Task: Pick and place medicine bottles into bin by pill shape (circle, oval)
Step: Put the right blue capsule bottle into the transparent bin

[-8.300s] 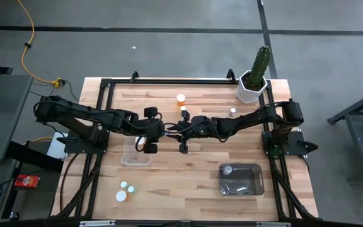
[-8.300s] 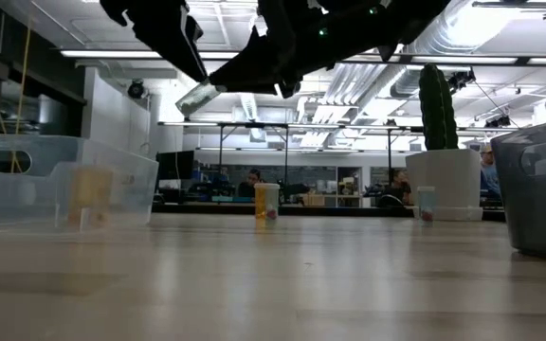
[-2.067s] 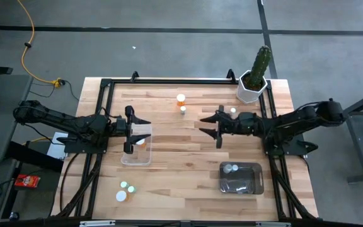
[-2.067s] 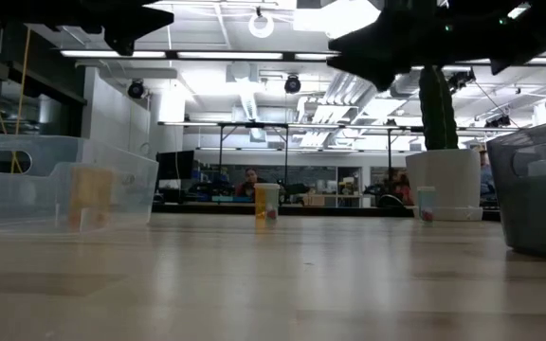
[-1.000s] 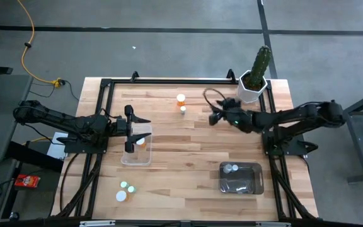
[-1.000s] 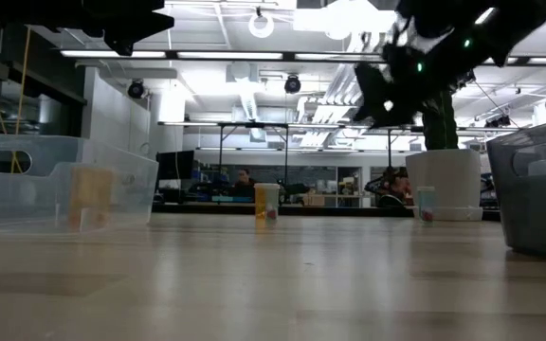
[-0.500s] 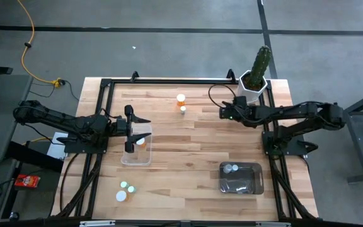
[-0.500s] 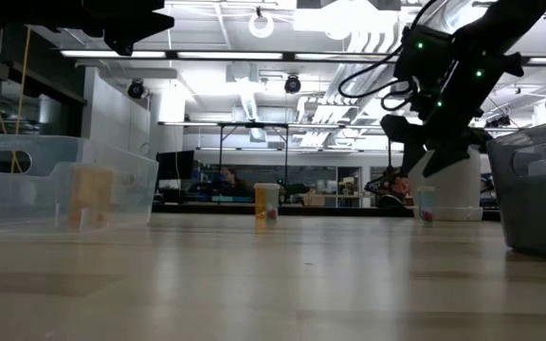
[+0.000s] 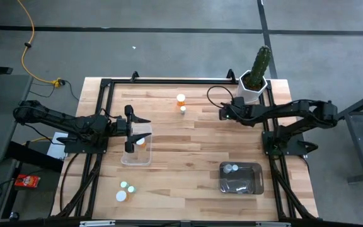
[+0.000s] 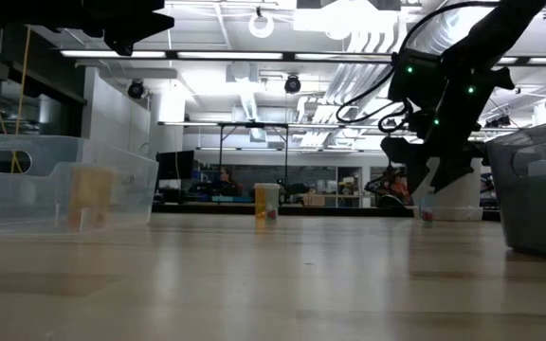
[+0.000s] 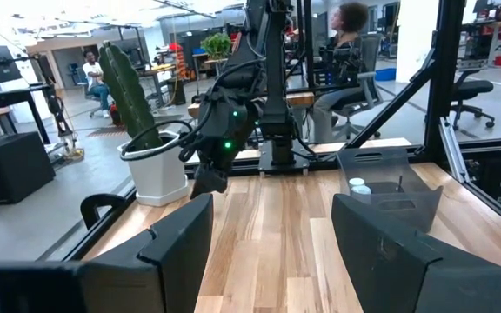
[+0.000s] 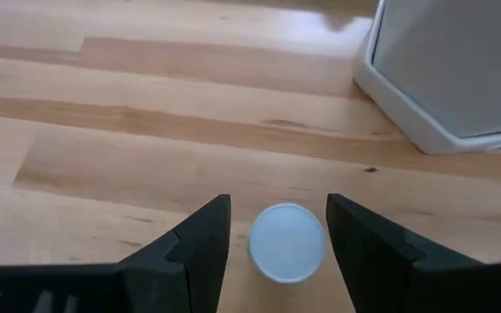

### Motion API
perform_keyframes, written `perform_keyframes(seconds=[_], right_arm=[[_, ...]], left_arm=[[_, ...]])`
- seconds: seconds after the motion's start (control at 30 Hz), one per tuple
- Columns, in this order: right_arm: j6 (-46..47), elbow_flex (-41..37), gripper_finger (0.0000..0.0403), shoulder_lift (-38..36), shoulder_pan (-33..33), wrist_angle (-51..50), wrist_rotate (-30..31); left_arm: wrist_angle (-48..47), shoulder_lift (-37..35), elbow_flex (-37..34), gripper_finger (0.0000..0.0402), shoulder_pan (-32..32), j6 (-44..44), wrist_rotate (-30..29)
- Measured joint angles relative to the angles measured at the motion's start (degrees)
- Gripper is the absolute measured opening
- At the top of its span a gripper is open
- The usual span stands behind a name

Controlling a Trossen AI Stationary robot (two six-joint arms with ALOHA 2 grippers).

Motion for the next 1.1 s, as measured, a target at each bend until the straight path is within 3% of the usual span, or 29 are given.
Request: perform_keyframes(seconds=[0.13,0.4,0.57,0.73,0.93,1.1], right_arm=[[-0.13,0.0,0.0171,-0.02,0.02,-0.02,-0.72],[-0.18,0.25,0.01,-0.06,0.02,-0.62,-0.73],[-3.78,2.71,0.0092,-0.48,1.48,0.5,-0.52],[-16.09,4.15,0.0098,-0.5,6.05,18.01,0.3],[-28.82,4.24,0.0098,-0.4,10.63,40.21,-10.84],[-33.52,6.33,0.0099,1.26,14.44,46.64,-16.12]], left_arm=[[-0.07,0.0,0.0,0.0223,0.0,-0.02,0.0],[-0.11,0.0,0.0,0.0223,0.0,-0.02,0.0],[-0.16,0.0,0.0,0.0223,0.0,-0.02,0.0],[-0.17,0.0,0.0,0.0223,0.0,0.0,0.01],[-0.22,0.0,0.0,0.0223,0.0,-0.06,-0.13],[-0.28,1.42,0.0,0.0223,0.0,-3.98,-8.11]])
